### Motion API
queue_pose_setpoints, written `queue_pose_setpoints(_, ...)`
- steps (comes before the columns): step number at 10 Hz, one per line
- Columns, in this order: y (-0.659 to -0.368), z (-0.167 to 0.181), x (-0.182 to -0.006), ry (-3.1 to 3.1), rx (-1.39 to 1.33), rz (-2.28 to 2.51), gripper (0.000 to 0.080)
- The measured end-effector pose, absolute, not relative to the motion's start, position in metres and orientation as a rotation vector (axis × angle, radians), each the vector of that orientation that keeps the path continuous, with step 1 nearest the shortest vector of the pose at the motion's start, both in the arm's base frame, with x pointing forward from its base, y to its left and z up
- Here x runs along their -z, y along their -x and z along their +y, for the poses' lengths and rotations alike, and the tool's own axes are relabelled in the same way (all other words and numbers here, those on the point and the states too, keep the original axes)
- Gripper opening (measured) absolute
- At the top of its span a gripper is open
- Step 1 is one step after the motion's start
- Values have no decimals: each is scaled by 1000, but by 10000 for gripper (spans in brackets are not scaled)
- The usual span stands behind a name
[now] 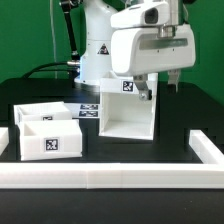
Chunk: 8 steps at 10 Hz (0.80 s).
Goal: Assemble drawer
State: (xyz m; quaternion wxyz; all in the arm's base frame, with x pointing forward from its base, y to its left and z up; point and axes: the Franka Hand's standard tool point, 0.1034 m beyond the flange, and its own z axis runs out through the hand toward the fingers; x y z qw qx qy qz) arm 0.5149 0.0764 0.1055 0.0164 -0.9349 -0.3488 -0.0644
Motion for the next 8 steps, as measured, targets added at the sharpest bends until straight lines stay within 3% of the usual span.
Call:
queue_pose_setpoints(2,-510,84,-129,2950,151,-965,650)
queue_pose_setpoints(6,-509,83,-122,3021,148,-639,650)
queue_pose_setpoints(8,-494,80,-123,3072,94,-267,650)
